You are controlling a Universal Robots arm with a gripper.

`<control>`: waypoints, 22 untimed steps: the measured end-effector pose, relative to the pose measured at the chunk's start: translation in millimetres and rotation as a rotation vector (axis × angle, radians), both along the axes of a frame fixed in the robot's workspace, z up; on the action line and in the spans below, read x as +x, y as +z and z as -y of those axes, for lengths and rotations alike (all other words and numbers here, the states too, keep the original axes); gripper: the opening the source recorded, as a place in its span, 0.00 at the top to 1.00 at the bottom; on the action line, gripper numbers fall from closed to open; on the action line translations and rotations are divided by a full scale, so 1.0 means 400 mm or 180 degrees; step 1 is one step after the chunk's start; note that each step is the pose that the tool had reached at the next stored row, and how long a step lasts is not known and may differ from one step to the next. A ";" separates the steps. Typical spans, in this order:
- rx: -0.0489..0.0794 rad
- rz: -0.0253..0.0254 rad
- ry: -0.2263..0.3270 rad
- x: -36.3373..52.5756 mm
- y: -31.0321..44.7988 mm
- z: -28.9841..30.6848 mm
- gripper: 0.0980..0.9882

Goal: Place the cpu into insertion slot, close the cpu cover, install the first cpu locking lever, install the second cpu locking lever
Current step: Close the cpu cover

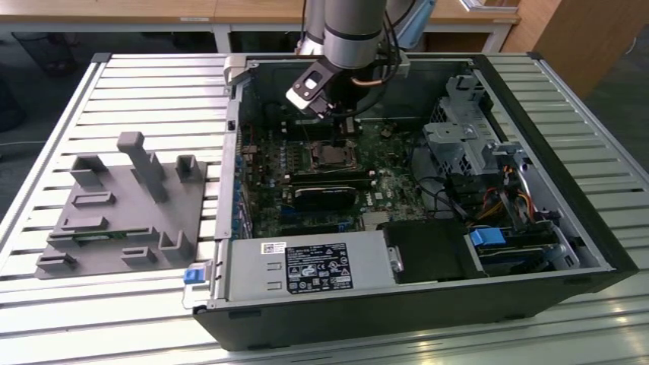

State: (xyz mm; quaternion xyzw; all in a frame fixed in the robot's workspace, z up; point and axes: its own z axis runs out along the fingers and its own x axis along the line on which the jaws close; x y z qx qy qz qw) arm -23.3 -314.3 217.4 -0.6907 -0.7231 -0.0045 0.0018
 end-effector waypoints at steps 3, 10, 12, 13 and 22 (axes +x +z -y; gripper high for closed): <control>0.0000 0.0000 0.0000 -0.002 0.000 0.000 0.99; 0.0000 0.0000 0.0000 -0.007 0.000 0.000 0.99; 0.0000 0.0000 0.0000 -0.009 0.000 0.000 0.99; 0.0000 0.0000 0.0000 -0.009 0.000 0.000 0.99; 0.0000 0.0000 0.0000 -0.016 0.000 0.000 0.99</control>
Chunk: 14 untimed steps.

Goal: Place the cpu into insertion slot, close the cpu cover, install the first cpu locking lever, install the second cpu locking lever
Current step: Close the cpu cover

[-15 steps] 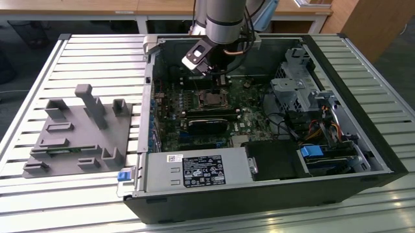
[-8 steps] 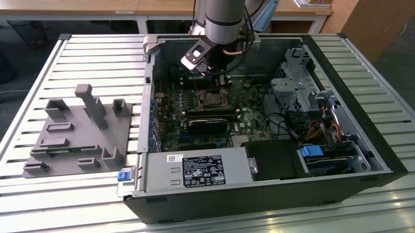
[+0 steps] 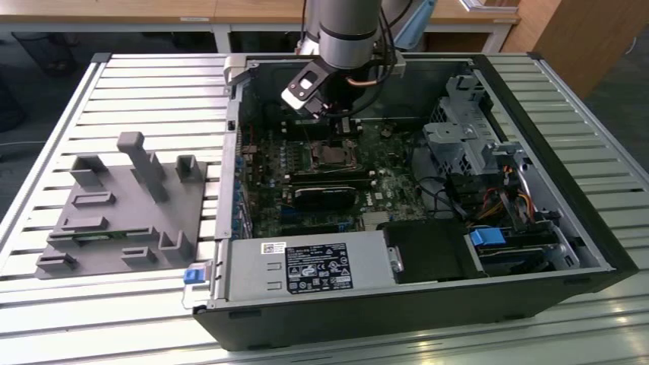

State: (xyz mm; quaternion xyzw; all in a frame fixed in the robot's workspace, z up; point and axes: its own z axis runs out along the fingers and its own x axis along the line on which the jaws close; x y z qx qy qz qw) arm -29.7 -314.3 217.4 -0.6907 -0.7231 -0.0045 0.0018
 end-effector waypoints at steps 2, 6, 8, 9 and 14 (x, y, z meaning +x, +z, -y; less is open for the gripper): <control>0.0000 0.0000 0.0000 -0.001 0.000 0.000 0.99; 0.0000 0.0000 0.0000 -0.004 0.000 0.000 0.99; 0.0000 0.0000 0.0000 -0.006 0.000 0.000 0.99; 0.0000 0.0000 0.0000 -0.007 0.000 0.000 0.99; 0.0000 0.0000 0.0000 -0.009 0.000 0.000 0.99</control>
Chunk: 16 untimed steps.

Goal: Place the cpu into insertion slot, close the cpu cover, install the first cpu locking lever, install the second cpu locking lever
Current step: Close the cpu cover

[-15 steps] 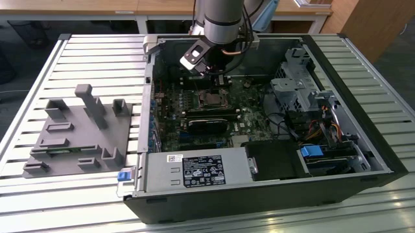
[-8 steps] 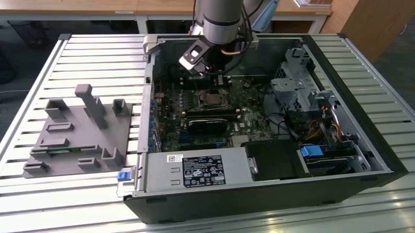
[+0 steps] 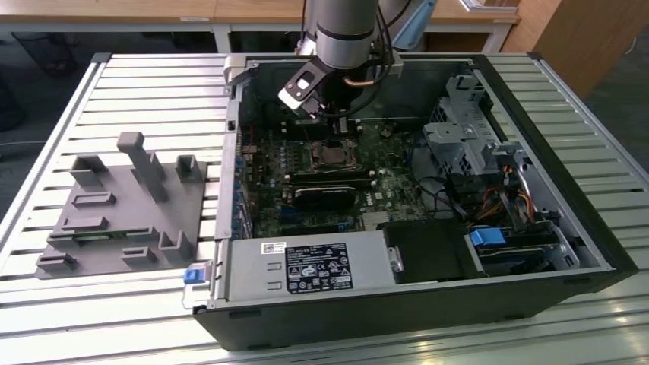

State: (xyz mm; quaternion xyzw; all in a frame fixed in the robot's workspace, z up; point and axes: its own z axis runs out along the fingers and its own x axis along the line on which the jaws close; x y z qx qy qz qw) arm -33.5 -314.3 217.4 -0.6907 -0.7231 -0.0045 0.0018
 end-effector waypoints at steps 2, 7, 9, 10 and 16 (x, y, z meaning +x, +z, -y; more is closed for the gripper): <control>0.0000 0.0000 0.0000 0.000 0.000 0.000 0.99; 0.0000 0.0000 0.0000 -0.002 0.000 0.001 0.99; 0.0000 0.0000 0.0005 -0.003 -0.001 0.001 0.99; 0.0000 0.0000 0.0008 -0.004 -0.001 0.001 0.99; 0.0000 0.0000 0.0051 -0.010 -0.002 0.001 0.99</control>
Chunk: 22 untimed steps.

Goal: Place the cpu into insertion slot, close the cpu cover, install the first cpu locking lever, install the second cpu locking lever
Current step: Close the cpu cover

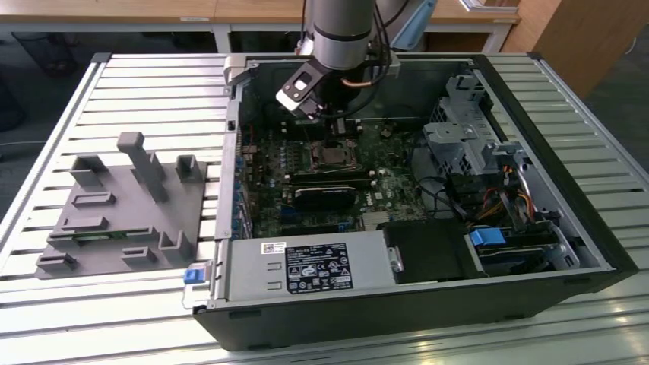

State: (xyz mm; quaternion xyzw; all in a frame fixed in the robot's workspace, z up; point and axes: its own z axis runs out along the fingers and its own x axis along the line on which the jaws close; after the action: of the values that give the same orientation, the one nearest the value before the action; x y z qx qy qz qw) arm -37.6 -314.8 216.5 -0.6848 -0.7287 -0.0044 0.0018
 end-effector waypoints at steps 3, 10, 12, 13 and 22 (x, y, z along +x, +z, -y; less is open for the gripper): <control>0.0000 0.0000 0.0054 -0.001 -0.001 0.000 0.99; 0.0001 0.0001 0.0076 -0.002 -0.003 0.001 0.99; 0.0000 0.0000 0.0076 -0.004 -0.004 0.001 0.99; 0.0000 0.0001 0.0077 -0.005 -0.005 0.001 0.99; 0.0000 0.0000 0.0082 -0.013 -0.010 0.001 0.99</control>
State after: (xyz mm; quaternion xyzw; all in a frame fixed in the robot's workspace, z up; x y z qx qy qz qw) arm -42.9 -315.4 212.3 -0.6754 -0.7375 -0.0045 0.0018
